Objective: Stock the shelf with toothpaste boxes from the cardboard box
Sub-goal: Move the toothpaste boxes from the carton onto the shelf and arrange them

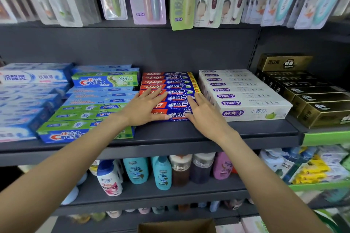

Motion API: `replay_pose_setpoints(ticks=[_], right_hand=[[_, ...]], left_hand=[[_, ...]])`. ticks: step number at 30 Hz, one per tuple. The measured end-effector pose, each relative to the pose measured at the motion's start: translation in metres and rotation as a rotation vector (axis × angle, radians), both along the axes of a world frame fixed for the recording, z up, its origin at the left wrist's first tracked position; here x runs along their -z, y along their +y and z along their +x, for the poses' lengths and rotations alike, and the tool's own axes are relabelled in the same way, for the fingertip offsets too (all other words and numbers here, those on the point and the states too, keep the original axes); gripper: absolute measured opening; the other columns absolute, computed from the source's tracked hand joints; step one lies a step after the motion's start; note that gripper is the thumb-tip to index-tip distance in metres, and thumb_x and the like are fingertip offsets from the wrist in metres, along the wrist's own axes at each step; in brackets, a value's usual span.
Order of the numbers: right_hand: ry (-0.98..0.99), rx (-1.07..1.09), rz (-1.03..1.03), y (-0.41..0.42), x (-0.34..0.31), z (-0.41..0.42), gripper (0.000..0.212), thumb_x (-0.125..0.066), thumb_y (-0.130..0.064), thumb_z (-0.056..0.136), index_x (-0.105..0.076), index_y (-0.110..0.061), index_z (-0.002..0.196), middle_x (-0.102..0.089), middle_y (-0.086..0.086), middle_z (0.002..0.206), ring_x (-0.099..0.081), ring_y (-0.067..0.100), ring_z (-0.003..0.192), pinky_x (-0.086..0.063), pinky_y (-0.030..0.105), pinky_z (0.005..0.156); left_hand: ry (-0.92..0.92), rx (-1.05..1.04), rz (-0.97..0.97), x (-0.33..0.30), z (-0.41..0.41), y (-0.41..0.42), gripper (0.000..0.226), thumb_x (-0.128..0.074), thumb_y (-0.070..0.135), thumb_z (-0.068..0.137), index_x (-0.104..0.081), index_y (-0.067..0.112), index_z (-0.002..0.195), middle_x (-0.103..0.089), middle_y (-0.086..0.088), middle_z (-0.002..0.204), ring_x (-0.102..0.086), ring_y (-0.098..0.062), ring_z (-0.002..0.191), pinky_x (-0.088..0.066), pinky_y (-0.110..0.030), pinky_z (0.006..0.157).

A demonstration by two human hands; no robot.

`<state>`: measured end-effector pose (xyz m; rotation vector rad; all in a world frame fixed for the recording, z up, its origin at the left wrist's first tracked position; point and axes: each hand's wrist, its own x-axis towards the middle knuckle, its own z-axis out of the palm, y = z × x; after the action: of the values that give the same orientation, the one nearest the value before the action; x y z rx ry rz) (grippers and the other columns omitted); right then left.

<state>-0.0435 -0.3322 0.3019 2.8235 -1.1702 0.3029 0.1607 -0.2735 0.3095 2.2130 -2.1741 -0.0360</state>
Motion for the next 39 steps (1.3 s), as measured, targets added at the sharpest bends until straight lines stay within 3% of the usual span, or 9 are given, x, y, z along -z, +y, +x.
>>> replay_pose_setpoints(ticks=[6,9,13,16,19,22,25,31,39], right_hand=[[0.067,0.075,-0.028,0.005,0.0,0.005,0.061,-0.035,-0.033,0.102,-0.01,-0.006,0.15,-0.014,0.02,0.156,-0.008,0.031,0.146,-0.011,0.048,0.117],[0.03,0.069,-0.071,0.011,-0.002,0.004,0.062,-0.038,-0.034,0.099,-0.014,-0.006,0.149,-0.016,0.015,0.157,-0.008,0.029,0.146,-0.009,0.05,0.117],[-0.251,-0.114,-0.081,0.03,-0.011,0.012,0.052,-0.04,-0.03,0.099,-0.03,-0.01,0.146,-0.028,0.009,0.154,-0.019,0.023,0.144,-0.01,0.038,0.119],[-0.412,-0.244,0.024,0.056,-0.022,0.037,0.048,-0.041,-0.029,0.1,-0.036,-0.013,0.145,-0.033,0.003,0.152,-0.026,0.017,0.141,-0.016,0.026,0.114],[-0.354,-0.32,0.173,0.079,-0.024,0.08,0.053,-0.037,-0.035,0.1,-0.025,-0.017,0.149,-0.021,-0.001,0.157,-0.016,0.012,0.144,-0.014,0.025,0.114],[-0.244,-0.29,0.266,0.092,-0.024,0.132,0.057,-0.031,-0.037,0.102,-0.013,-0.015,0.151,-0.006,0.004,0.16,-0.004,0.015,0.146,-0.008,0.028,0.115],[-0.117,-0.15,0.316,0.088,-0.023,0.175,0.06,-0.025,-0.037,0.103,-0.005,-0.009,0.151,0.002,0.011,0.159,0.003,0.021,0.147,-0.005,0.033,0.116],[0.051,0.032,0.292,0.071,-0.012,0.204,0.066,-0.018,-0.041,0.102,-0.003,0.003,0.148,0.001,0.017,0.158,0.002,0.025,0.147,-0.003,0.034,0.117],[0.004,-0.005,0.299,0.078,-0.008,0.22,0.064,-0.02,-0.041,0.102,-0.007,0.0,0.149,-0.001,0.015,0.158,0.0,0.024,0.147,-0.004,0.035,0.118]], left_hand=[[-0.043,0.001,0.0,0.002,0.0,-0.002,0.087,-0.039,0.069,0.083,0.003,0.032,0.15,0.004,0.001,0.159,0.005,-0.026,0.146,-0.005,-0.049,0.118],[0.033,-0.029,-0.043,-0.002,-0.003,0.004,0.091,-0.044,0.072,0.081,-0.003,0.03,0.15,0.0,0.001,0.159,0.004,-0.023,0.146,-0.004,-0.049,0.118],[0.297,-0.071,-0.548,-0.023,0.007,0.041,0.071,-0.043,0.061,0.084,-0.035,0.022,0.143,-0.044,0.001,0.143,-0.036,-0.016,0.133,-0.027,-0.031,0.107],[0.255,-0.116,-0.747,-0.022,0.038,0.083,0.054,-0.042,0.052,0.089,-0.046,0.022,0.133,-0.06,0.008,0.123,-0.051,-0.012,0.117,-0.033,-0.022,0.094],[0.202,-0.196,-0.539,-0.008,0.082,0.107,0.067,-0.034,0.063,0.085,-0.046,0.021,0.135,-0.052,0.004,0.136,-0.043,-0.013,0.128,-0.027,-0.022,0.102],[0.138,-0.216,-0.196,0.001,0.117,0.108,0.101,-0.012,0.081,0.068,-0.023,0.02,0.148,-0.021,0.001,0.156,-0.013,-0.014,0.145,-0.008,-0.039,0.118],[0.07,-0.229,0.03,0.002,0.128,0.101,0.093,-0.014,0.079,0.08,-0.003,0.021,0.151,0.003,0.0,0.159,0.007,-0.017,0.146,0.004,-0.041,0.117],[0.095,-0.187,0.078,-0.003,0.132,0.106,0.081,-0.019,0.068,0.09,0.004,0.019,0.15,0.012,-0.003,0.158,0.013,-0.02,0.145,0.006,-0.041,0.117],[0.115,-0.207,0.052,0.0,0.147,0.113,0.081,-0.019,0.068,0.089,0.002,0.02,0.151,0.009,-0.003,0.158,0.011,-0.02,0.145,0.005,-0.04,0.118]])
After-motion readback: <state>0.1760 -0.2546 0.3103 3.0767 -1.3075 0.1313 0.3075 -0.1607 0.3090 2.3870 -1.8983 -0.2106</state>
